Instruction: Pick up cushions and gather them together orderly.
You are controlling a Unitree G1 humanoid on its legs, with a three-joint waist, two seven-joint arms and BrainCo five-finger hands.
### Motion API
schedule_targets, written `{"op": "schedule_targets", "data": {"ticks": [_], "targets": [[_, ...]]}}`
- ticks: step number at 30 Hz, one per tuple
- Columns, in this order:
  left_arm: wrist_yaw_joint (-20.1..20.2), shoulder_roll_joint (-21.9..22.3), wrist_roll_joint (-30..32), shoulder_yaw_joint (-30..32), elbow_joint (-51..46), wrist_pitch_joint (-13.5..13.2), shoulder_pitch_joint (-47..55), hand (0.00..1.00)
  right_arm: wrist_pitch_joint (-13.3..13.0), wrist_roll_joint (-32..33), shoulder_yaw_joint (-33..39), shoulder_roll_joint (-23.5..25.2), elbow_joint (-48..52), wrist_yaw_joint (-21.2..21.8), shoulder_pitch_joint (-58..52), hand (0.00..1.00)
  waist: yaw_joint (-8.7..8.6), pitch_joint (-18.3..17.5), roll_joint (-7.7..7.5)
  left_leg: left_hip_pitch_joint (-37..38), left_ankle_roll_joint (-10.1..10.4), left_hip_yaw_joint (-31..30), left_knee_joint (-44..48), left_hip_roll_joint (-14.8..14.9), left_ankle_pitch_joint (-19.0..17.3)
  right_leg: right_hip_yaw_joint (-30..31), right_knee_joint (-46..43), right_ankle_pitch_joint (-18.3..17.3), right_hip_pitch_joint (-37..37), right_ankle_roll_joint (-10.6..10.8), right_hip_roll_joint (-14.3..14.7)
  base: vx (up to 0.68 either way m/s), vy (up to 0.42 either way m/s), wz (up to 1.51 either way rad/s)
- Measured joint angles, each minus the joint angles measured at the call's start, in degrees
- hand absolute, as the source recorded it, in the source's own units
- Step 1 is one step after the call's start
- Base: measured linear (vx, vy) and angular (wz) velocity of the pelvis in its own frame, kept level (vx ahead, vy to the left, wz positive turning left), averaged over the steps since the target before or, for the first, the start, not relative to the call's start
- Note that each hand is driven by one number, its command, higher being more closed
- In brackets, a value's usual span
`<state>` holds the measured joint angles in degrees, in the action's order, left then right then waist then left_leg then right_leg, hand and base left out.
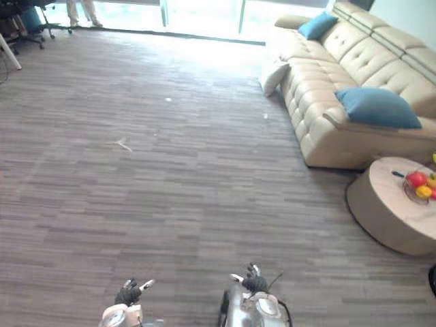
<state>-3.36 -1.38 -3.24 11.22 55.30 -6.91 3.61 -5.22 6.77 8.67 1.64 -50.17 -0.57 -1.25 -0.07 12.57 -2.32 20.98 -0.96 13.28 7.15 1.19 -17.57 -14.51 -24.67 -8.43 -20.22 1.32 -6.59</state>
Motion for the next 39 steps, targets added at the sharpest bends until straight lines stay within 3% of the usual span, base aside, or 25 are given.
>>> {"op": "schedule_targets", "data": {"ticks": [1,2,3,5,6,7,8,10,12,14,16,17,18,19,20,22,24,25,28,31,33,35,36,38,39], "targets": [[0.05,0.16,0.52,0.07,-0.06,-0.08,0.32,0.00,0.04,-0.01,0.16,-0.11,-0.19,0.01,0.02,0.00,-0.01,-0.05,0.01,2.18,1.24,-0.77,-0.46,-0.13,-0.68,0.37,5.66,2.67,0.06,-0.91,1.26,0.81,-0.110,0.45],[0.10,0.52,0.91,0.21,0.28,0.01,0.48,0.00,0.04,-0.01,0.09,-0.33,-0.08,0.08,0.10,0.00,-0.55,-0.21,0.41,4.58,2.52,-2.82,0.15,0.17,-1.49,2.72,4.46,8.79,-0.32,-5.06,2.41,0.84,-0.143,0.44],[0.19,1.40,1.02,0.25,0.77,0.03,0.55,0.00,0.10,-0.04,0.13,-0.66,0.13,0.21,0.06,0.00,-0.93,-1.15,1.58,5.22,2.48,-4.45,1.45,1.13,-1.43,2.60,-0.39,9.78,-1.42,-5.73,1.97,0.82,-0.167,0.46],[0.31,3.66,1.78,0.12,1.07,-0.01,0.54,0.00,0.21,-0.10,0.19,-2.76,0.81,0.57,0.16,0.00,-0.73,-2.12,5.11,3.26,4.36,-6.93,10.13,4.03,-0.10,0.38,-7.93,2.08,-1.52,-6.27,2.85,0.79,-0.172,0.21],[0.33,4.75,2.04,0.87,0.87,0.05,0.36,0.00,0.54,-0.05,0.21,-3.28,1.37,0.54,0.18,0.00,-0.89,-2.08,6.53,-0.73,6.85,-8.76,20.64,5.14,4.09,0.03,-9.22,-1.33,0.28,-6.46,3.62,0.78,-0.173,-0.05],[0.48,4.80,2.03,1.07,0.71,0.16,0.22,0.00,0.76,0.03,0.06,-3.66,1.77,0.52,0.18,0.00,-0.96,-1.56,7.64,-5.57,9.86,-9.92,31.85,6.13,13.35,0.25,-7.34,-3.03,3.73,-6.60,4.83,0.78,-0.160,-0.14],[0.44,4.79,2.03,1.42,0.46,0.18,0.44,0.00,1.17,0.15,0.00,-3.74,1.50,0.44,0.22,0.00,-0.69,-1.15,7.84,-9.36,11.74,-9.58,39.85,7.81,15.25,0.63,-4.85,-3.49,7.03,-6.99,6.04,0.91,-0.141,-0.24],[0.28,4.37,2.02,3.01,-1.87,0.02,0.87,0.00,1.79,0.78,0.02,-2.29,-0.34,0.22,0.13,0.00,-0.23,-0.01,6.71,-17.20,8.17,-4.94,53.97,11.87,8.11,2.13,3.90,-4.33,19.79,-7.33,8.00,0.78,-0.100,-0.23],[0.34,3.30,1.96,2.82,-4.11,-0.28,1.74,0.00,1.82,1.51,-0.10,-0.91,-1.13,0.03,0.02,0.00,0.42,-0.22,4.47,-24.69,5.92,-0.86,52.16,12.03,4.00,4.10,10.92,-4.56,27.57,-7.19,7.80,0.56,-0.076,-0.37],[0.27,2.75,1.95,2.91,-4.64,-0.28,1.78,0.00,1.93,2.21,0.09,-0.50,-2.54,-0.21,0.83,0.00,1.12,-0.10,4.61,-31.81,3.53,1.71,42.86,11.50,1.46,6.54,15.30,-4.77,32.80,-6.73,7.59,0.63,0.015,-0.65],[0.17,2.34,1.93,2.89,-4.88,-0.34,2.05,0.00,1.91,2.21,0.24,-0.29,-2.93,-0.41,0.61,0.00,2.07,0.27,4.56,-35.87,4.03,1.73,26.66,8.73,3.29,8.95,17.85,-6.19,36.12,-4.66,6.06,0.52,0.139,-0.70],[0.13,2.48,1.26,2.48,-5.21,-0.53,2.83,0.00,1.80,2.18,0.20,-0.74,-3.77,-0.58,0.29,0.00,2.58,0.04,5.19,-37.56,6.66,0.03,14.22,7.22,7.80,10.83,19.44,-7.88,37.78,-3.60,5.82,0.55,0.252,-0.88],[0.13,2.58,0.37,1.93,-5.25,-1.44,2.78,0.00,1.80,2.11,-0.11,-1.73,-5.46,-0.60,0.52,0.00,3.72,0.01,5.82,-38.80,6.84,-0.67,14.60,7.25,14.03,13.34,20.15,-9.41,39.63,-2.99,5.81,0.58,0.286,-0.92],[0.07,2.56,0.25,1.53,-5.14,-1.62,2.60,0.00,1.81,2.10,-0.41,-1.69,-6.43,-0.62,0.84,0.00,3.85,-0.44,5.59,-38.54,4.55,-0.90,15.57,6.21,16.08,15.14,20.07,-9.71,40.64,-3.04,4.88,0.65,0.339,-0.73],[0.11,1.62,0.41,1.31,-5.07,-1.63,2.57,0.00,1.85,2.05,-0.35,-0.83,-7.27,-0.61,1.20,0.00,3.46,-1.15,3.44,-38.07,2.40,0.14,16.33,4.85,13.94,16.35,18.46,-8.97,40.10,-3.85,2.58,0.69,0.337,-0.46],[0.11,0.84,0.78,1.29,-4.97,-1.57,2.54,0.00,1.67,1.28,0.25,0.21,-7.02,-0.59,0.87,0.00,3.37,-1.22,1.67,-35.45,-0.04,1.75,15.96,3.13,11.54,18.75,7.58,-7.10,35.87,-1.08,0.53,0.66,0.328,-0.35],[0.03,-0.59,0.71,0.78,-3.11,-1.26,1.82,0.00,1.68,-0.32,0.18,0.42,-7.23,-0.47,1.15,0.00,3.01,-1.03,-0.30,-28.42,-0.97,3.11,14.48,0.59,7.56,21.19,-16.33,-0.78,27.82,9.82,-0.95,0.67,0.304,-0.04],[0.04,-0.83,0.80,0.53,-2.41,-1.03,1.42,0.00,1.64,-0.75,0.15,0.40,-7.17,-0.33,1.08,0.00,2.96,-0.92,-0.16,-25.72,-1.01,2.76,13.92,-0.27,6.10,20.89,-24.26,0.39,25.13,11.95,-1.44,0.69,0.246,0.19],[-0.01,-0.38,0.79,0.08,-1.01,-0.06,1.39,0.00,1.18,-2.18,0.20,0.02,-5.50,-0.15,0.66,0.00,2.32,-1.11,0.66,-14.22,-1.58,1.32,8.48,-1.32,1.70,13.13,-36.06,-2.99,15.19,6.34,-2.51,0.54,0.121,0.21],[0.09,-0.83,0.83,-0.60,2.12,0.22,0.40,0.00,0.37,-2.13,1.42,-0.95,-4.30,-0.03,1.56,0.00,0.48,-0.57,1.10,-5.43,-1.46,-0.92,2.48,-0.27,0.94,2.55,-24.01,-7.12,4.66,1.64,-2.19,0.66,-0.001,0.47],[0.18,-0.83,0.87,-1.20,2.53,0.40,0.39,0.00,0.25,-2.07,2.44,-1.74,-4.16,-0.05,1.59,0.00,-0.20,-0.42,1.38,-1.73,-1.43,-1.95,-0.48,0.18,0.91,-0.95,-10.08,-4.39,2.50,0.95,-1.73,0.58,-0.087,0.64],[0.26,-0.50,0.95,-1.08,2.35,0.38,0.85,0.00,0.78,-2.10,2.63,-2.61,-4.40,-0.12,1.07,0.00,-0.33,-0.34,1.43,3.06,0.57,-3.13,-3.19,0.32,-0.35,-1.91,4.82,2.35,1.02,-0.48,-0.63,0.79,-0.166,0.75],[0.22,0.00,0.89,-0.87,2.06,0.37,1.63,0.00,1.21,-2.01,2.60,-3.52,-4.57,-0.07,0.56,0.00,-0.76,-0.16,1.98,5.53,1.17,-4.50,-2.80,0.66,-1.14,0.42,2.40,9.12,0.86,-3.74,0.31,0.78,-0.193,0.56],[0.28,2.06,1.05,-0.22,2.13,0.31,1.61,0.00,1.25,-1.85,2.93,-4.63,-3.70,-0.03,0.39,0.00,-0.92,-0.87,4.26,5.57,1.69,-6.09,2.14,3.33,-0.74,0.21,-5.54,4.55,-0.07,-5.13,0.81,0.76,-0.213,0.25],[0.30,2.90,1.48,1.01,2.13,0.28,1.88,0.00,1.34,-2.01,3.66,-4.81,-2.70,0.07,0.32,0.00,-0.92,-1.05,5.59,3.33,3.96,-6.49,9.47,4.62,0.79,-0.60,-8.72,0.86,0.49,-5.24,1.34,0.58,-0.197,0.01]]}}
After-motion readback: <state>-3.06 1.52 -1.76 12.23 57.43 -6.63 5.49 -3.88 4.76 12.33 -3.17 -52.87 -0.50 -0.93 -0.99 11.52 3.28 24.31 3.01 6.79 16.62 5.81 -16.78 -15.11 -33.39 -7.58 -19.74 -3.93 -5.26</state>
